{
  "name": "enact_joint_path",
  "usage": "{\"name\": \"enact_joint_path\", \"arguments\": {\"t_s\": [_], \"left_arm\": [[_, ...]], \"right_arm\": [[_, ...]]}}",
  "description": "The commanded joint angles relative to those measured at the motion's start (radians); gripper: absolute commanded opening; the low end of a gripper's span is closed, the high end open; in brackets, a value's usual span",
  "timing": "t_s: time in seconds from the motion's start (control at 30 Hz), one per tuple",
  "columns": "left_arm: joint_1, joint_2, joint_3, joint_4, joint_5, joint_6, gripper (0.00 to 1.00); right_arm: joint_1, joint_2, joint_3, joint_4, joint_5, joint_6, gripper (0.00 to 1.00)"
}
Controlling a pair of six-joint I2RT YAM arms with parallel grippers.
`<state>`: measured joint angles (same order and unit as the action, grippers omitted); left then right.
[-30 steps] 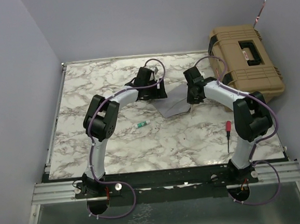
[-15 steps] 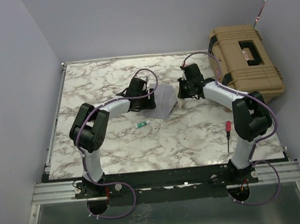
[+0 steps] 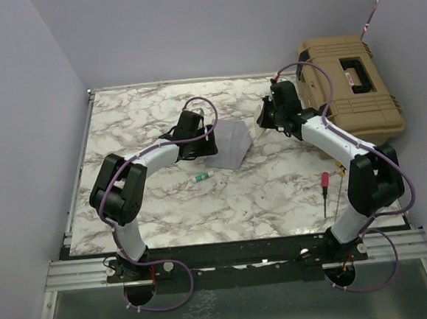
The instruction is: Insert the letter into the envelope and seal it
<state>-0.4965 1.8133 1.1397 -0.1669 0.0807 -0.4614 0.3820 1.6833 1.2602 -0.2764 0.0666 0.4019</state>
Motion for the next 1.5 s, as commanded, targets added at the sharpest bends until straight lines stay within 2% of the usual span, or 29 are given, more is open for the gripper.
{"name": "enact_joint_path", "arguments": {"t_s": [0.0, 0.1, 0.2, 0.37, 0.57, 0.77, 0.93, 1.17, 1.33, 1.47], "left_arm": [[0.015, 0.011, 0.059, -0.008, -0.018, -0.057, 0.73], [0.026, 0.035, 0.083, -0.028, -0.006, -0.081, 0.73], [0.037, 0.054, 0.098, -0.038, 0.025, -0.088, 0.73], [0.054, 0.081, 0.084, -0.062, 0.101, -0.072, 0.70], [0.058, 0.088, 0.055, -0.060, 0.113, -0.049, 0.68], [0.064, 0.110, 0.044, -0.067, 0.144, -0.083, 0.67], [0.065, 0.131, 0.044, -0.076, 0.135, -0.073, 0.65], [0.065, 0.184, 0.075, -0.102, 0.153, -0.073, 0.53], [0.065, 0.204, 0.084, -0.105, 0.212, -0.090, 0.52], [0.065, 0.196, 0.062, -0.104, 0.233, -0.098, 0.52]], "right_arm": [[-0.001, -0.022, -0.062, 0.145, -0.207, 0.176, 0.00], [0.000, 0.020, -0.104, 0.260, -0.284, 0.323, 0.00], [-0.001, 0.066, -0.127, 0.349, -0.290, 0.391, 0.00], [-0.001, 0.162, -0.074, 0.295, -0.225, 0.445, 0.00], [0.000, 0.233, -0.079, 0.252, -0.140, 0.532, 0.00], [-0.001, 0.275, -0.102, 0.268, -0.161, 0.485, 0.00], [0.000, 0.308, -0.128, 0.365, -0.214, 0.411, 0.00], [0.011, 0.306, -0.170, 0.444, -0.233, 0.280, 0.00], [0.077, 0.292, -0.174, 0.423, -0.080, 0.259, 0.00], [0.126, 0.312, -0.164, 0.433, -0.018, 0.301, 0.00]]}}
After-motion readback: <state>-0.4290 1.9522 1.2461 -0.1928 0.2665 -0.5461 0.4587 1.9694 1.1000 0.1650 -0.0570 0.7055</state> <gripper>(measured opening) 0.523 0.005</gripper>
